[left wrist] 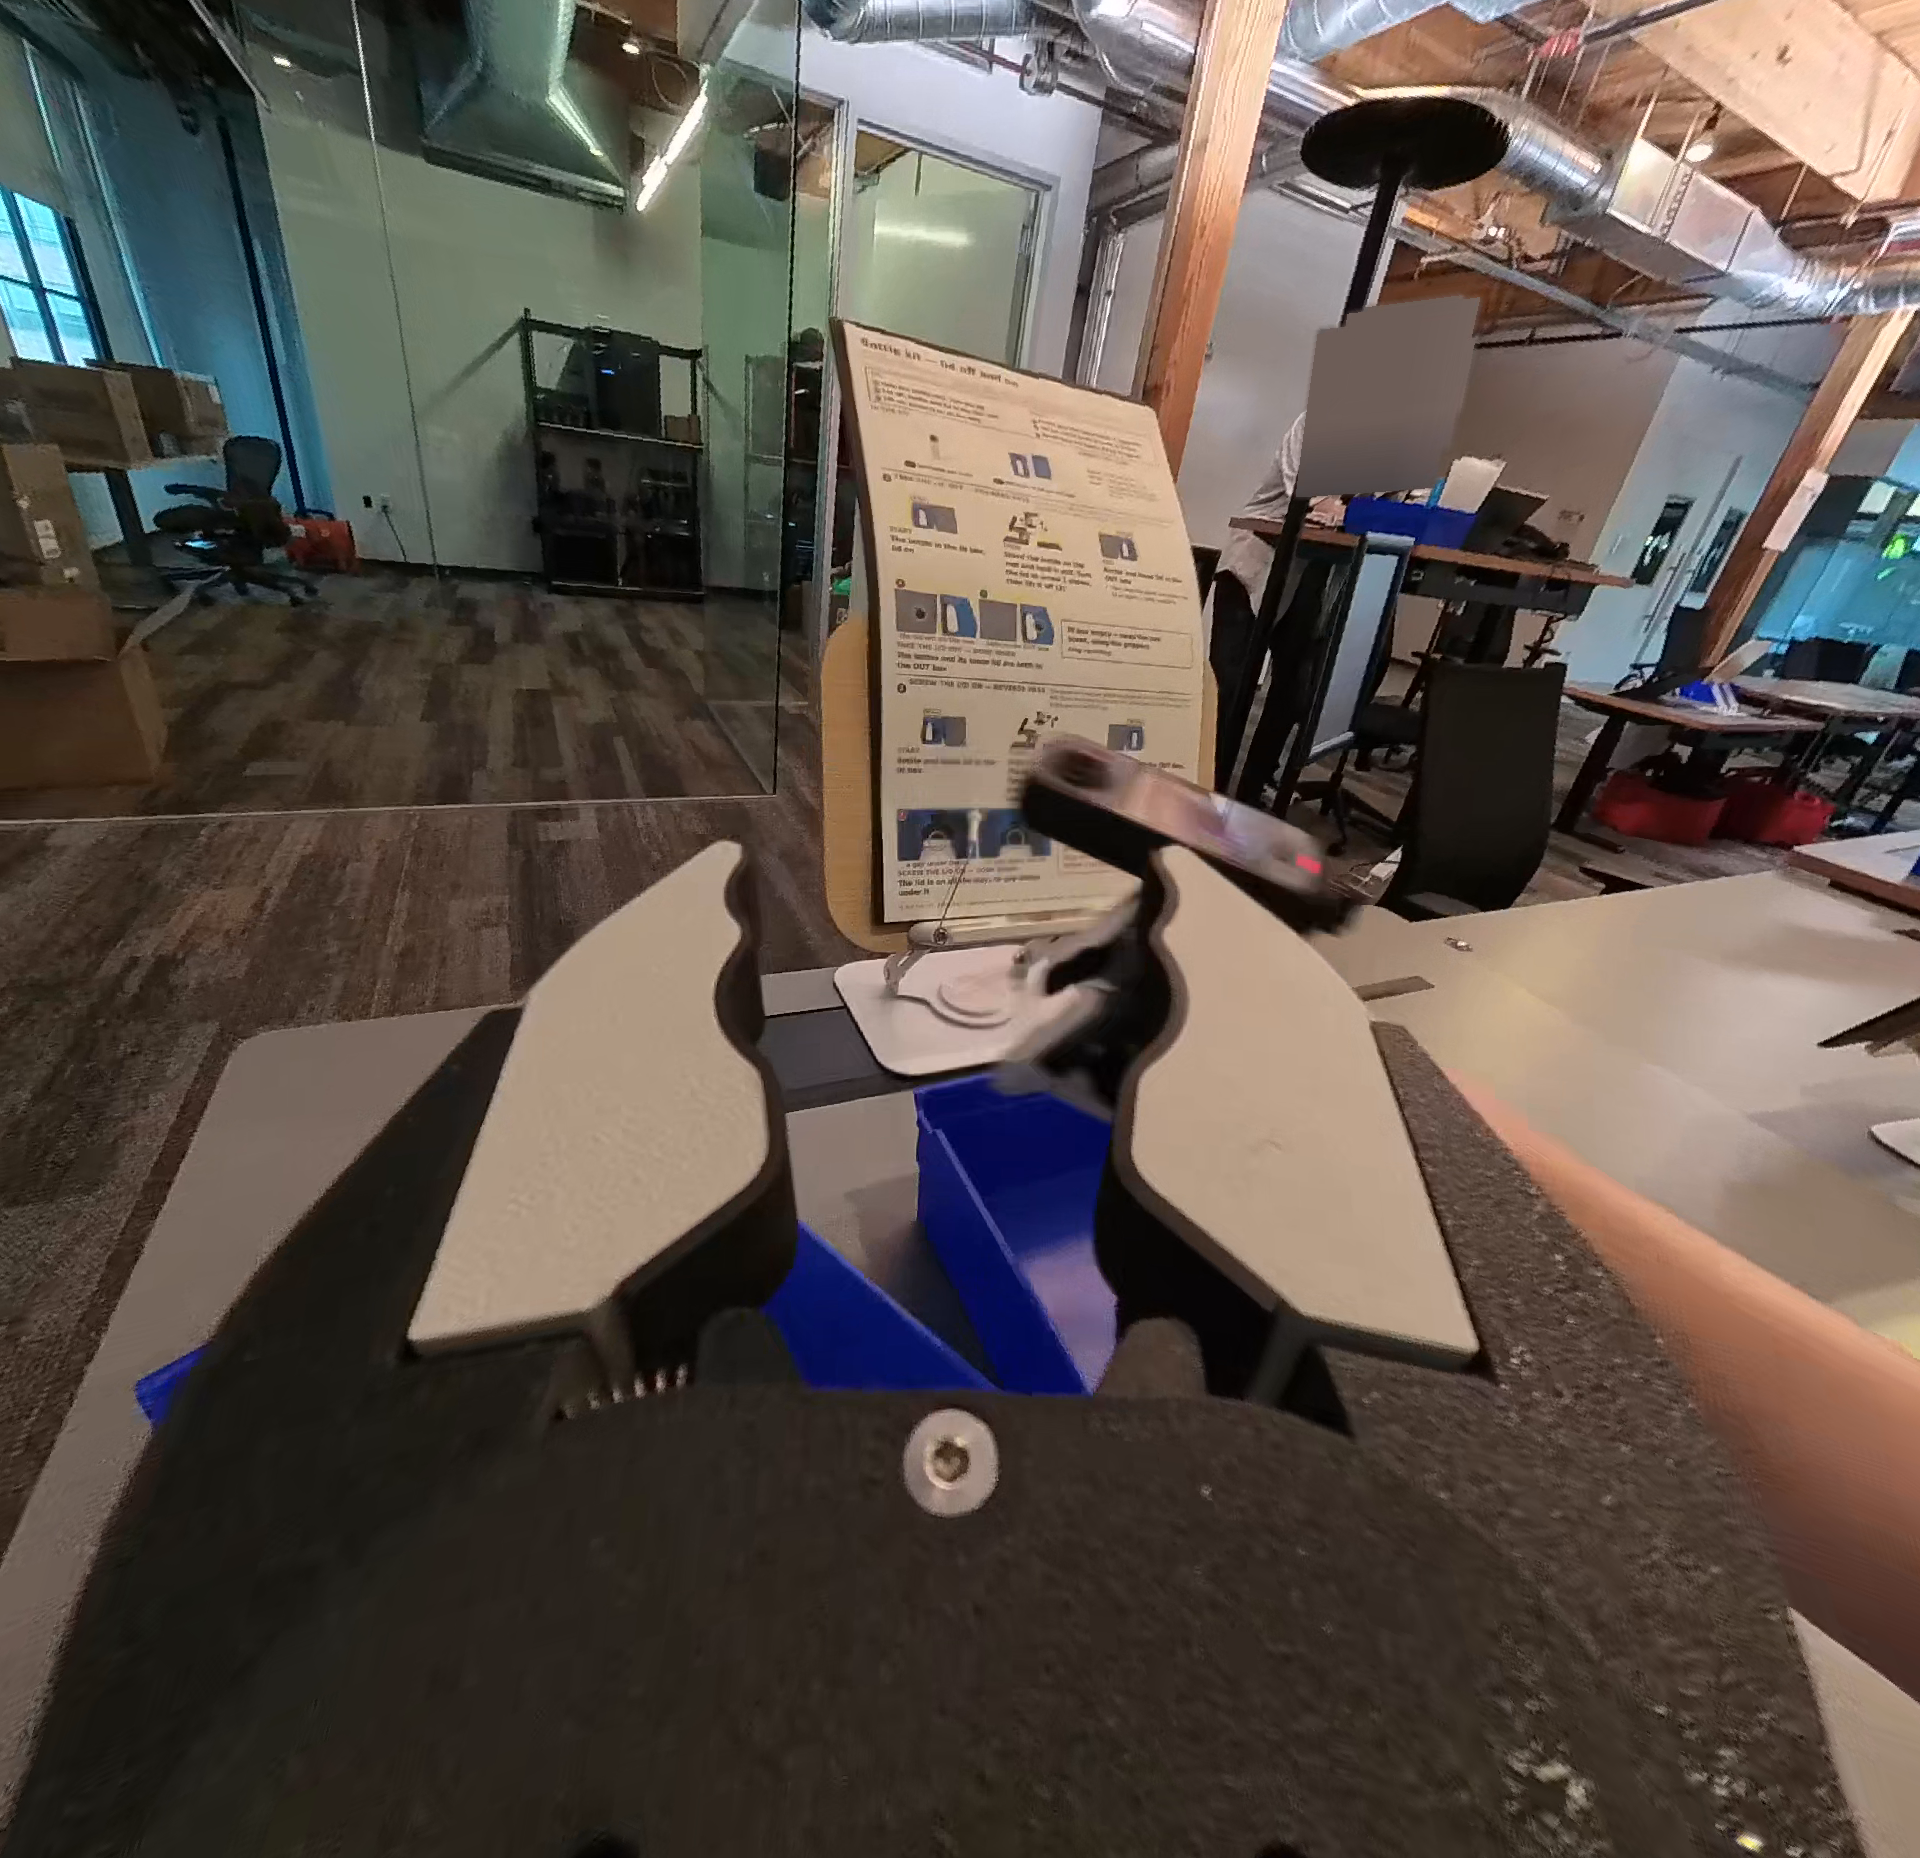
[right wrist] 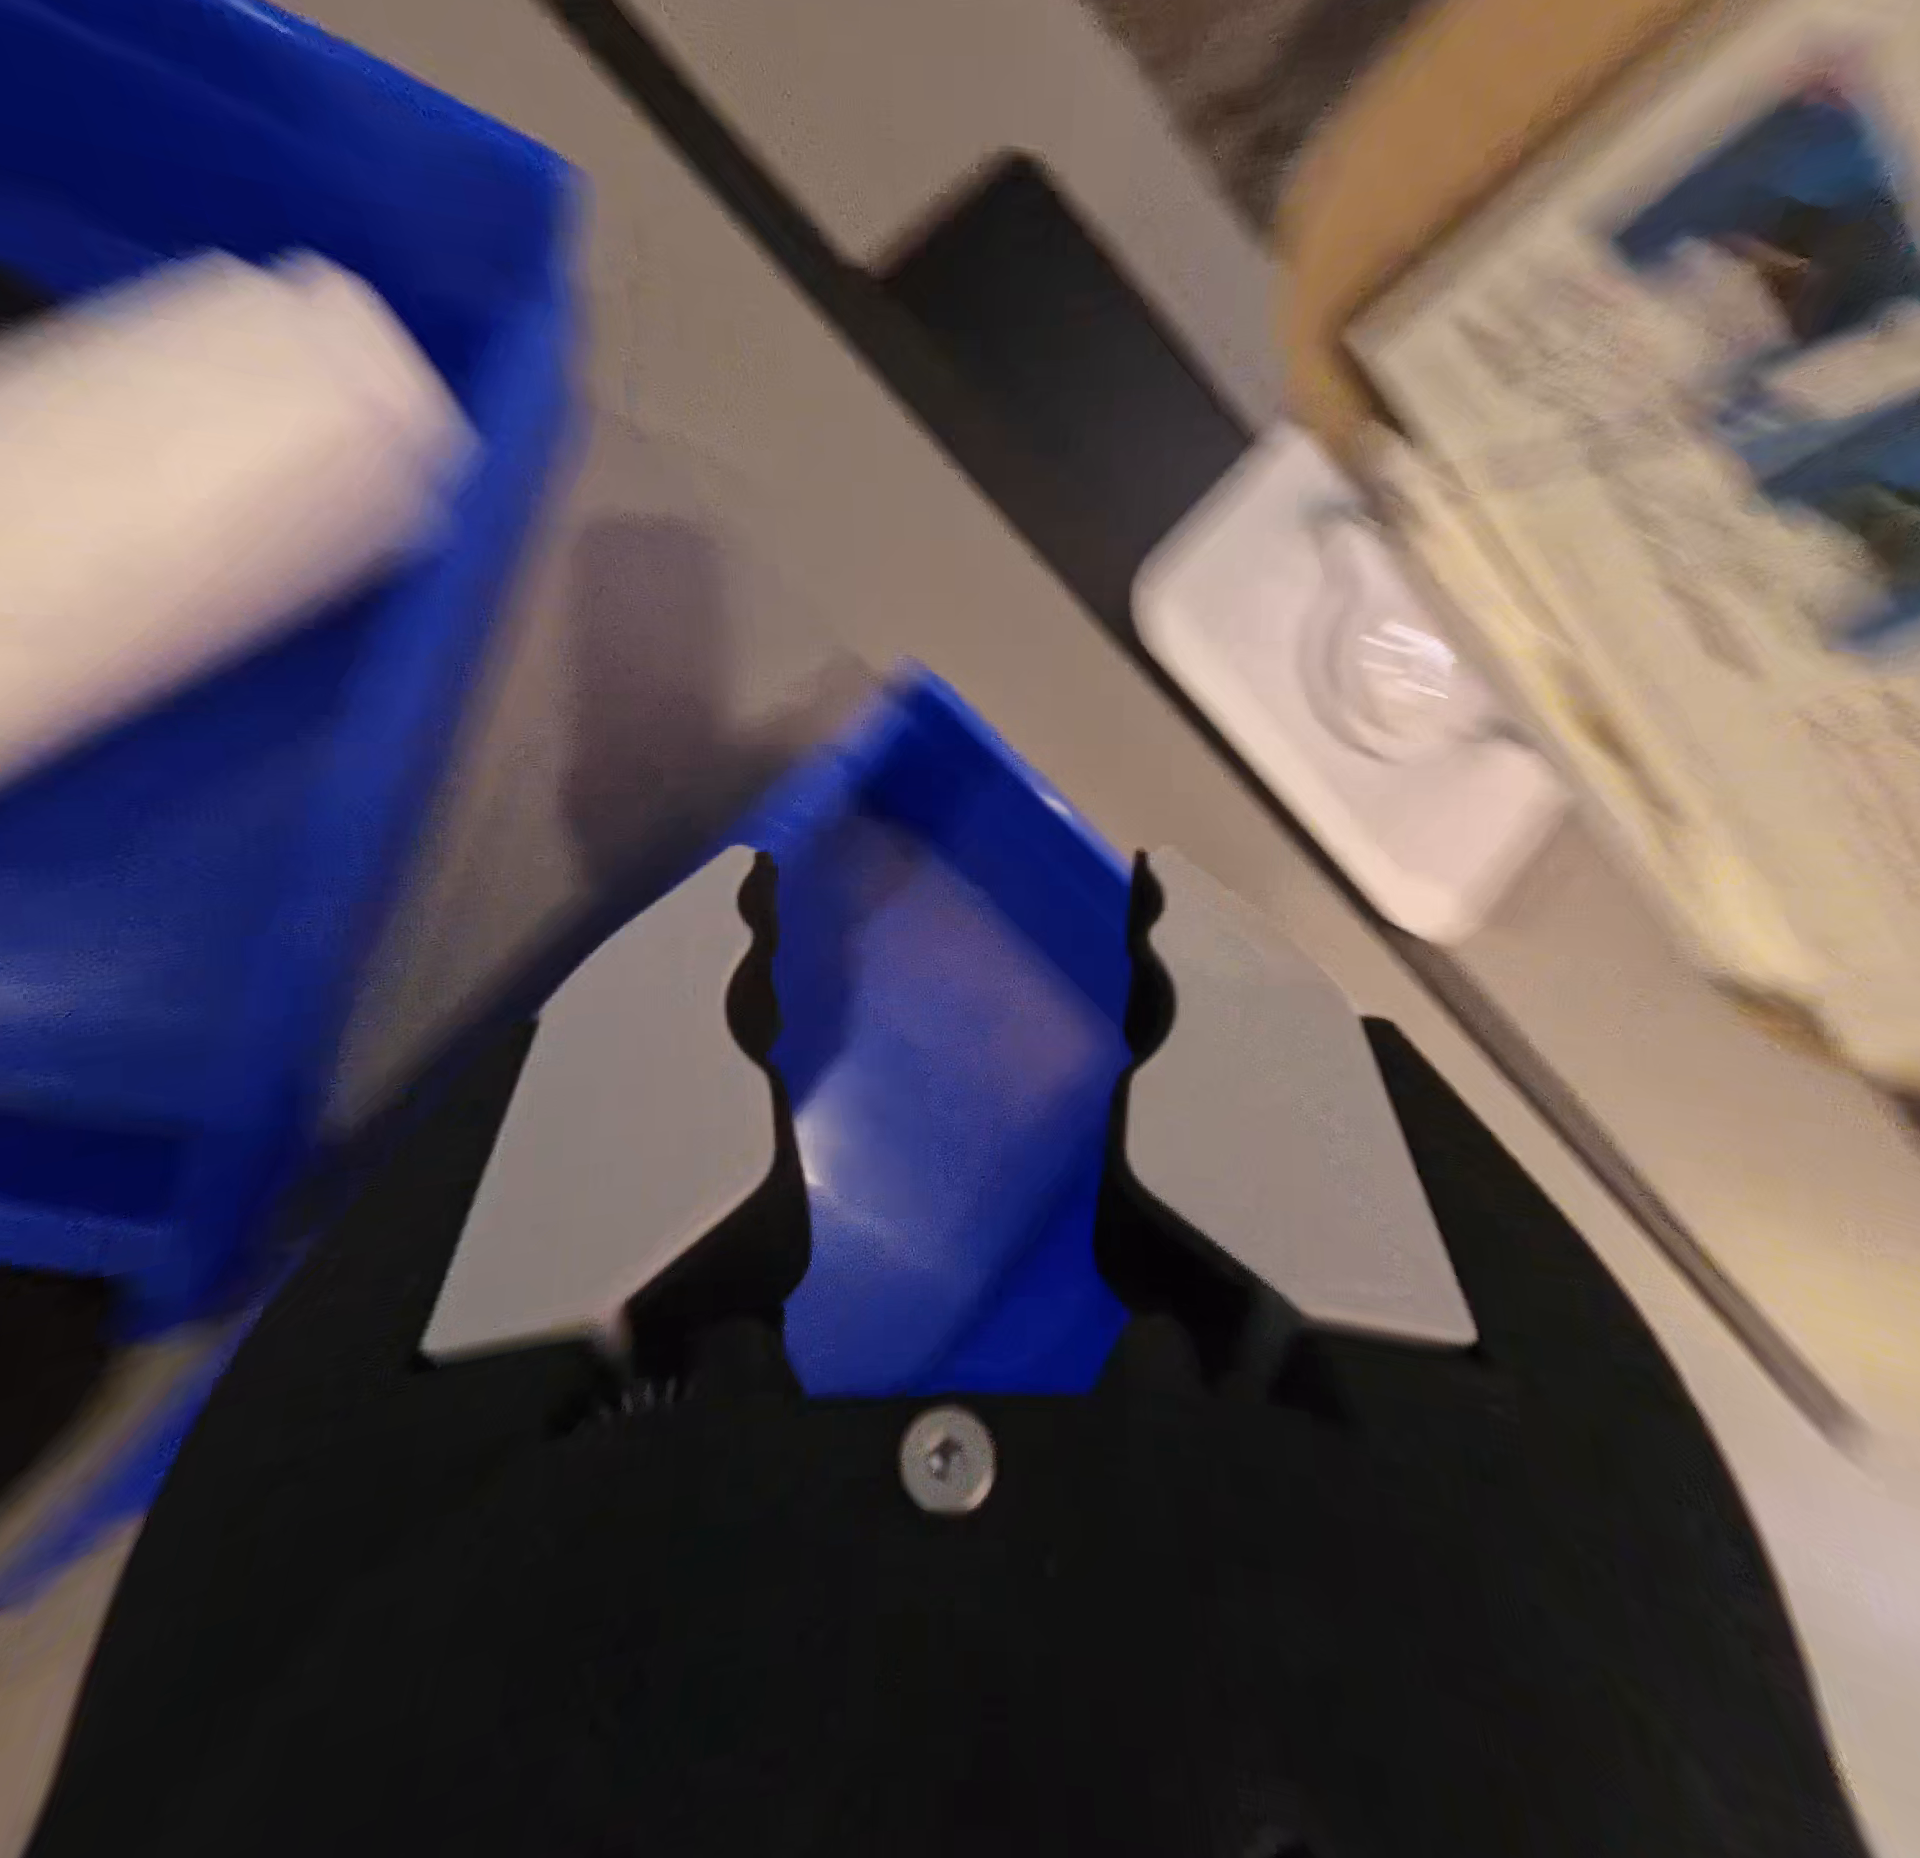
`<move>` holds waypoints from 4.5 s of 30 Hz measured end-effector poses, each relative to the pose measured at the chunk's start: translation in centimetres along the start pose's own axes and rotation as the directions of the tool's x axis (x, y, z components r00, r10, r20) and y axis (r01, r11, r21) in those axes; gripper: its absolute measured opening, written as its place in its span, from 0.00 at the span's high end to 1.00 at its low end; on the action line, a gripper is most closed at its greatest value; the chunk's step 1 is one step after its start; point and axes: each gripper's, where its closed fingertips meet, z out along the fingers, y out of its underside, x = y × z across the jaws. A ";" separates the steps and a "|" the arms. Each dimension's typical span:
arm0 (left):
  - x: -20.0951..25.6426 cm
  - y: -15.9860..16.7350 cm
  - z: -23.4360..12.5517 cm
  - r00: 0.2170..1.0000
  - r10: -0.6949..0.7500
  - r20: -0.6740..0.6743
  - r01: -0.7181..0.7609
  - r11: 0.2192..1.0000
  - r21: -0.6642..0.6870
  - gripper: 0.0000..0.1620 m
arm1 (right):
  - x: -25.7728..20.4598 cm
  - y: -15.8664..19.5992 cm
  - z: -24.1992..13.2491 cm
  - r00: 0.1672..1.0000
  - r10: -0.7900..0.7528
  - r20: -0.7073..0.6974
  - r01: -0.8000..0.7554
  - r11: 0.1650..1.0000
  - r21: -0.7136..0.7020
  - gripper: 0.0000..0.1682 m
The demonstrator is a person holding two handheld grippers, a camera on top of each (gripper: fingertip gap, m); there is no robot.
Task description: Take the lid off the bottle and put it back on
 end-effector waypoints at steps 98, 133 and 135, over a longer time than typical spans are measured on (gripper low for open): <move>-15.2 21.8 5.9 0.910 0.413 0.023 -0.194 0.476 -0.858 0.56 | 25.4 28.0 -5.0 0.978 0.201 -0.051 -0.196 0.977 0.088 0.70; -9.2 22.0 12.5 0.939 0.329 -0.099 -0.293 0.615 -0.732 0.54 | 22.3 29.1 -1.8 0.997 0.073 0.015 -0.072 0.995 -0.074 0.70; -8.0 20.0 13.6 0.962 0.259 -0.082 -0.251 0.736 -0.629 0.55 | 22.2 29.2 -1.7 0.998 0.068 0.014 -0.067 0.995 -0.080 0.70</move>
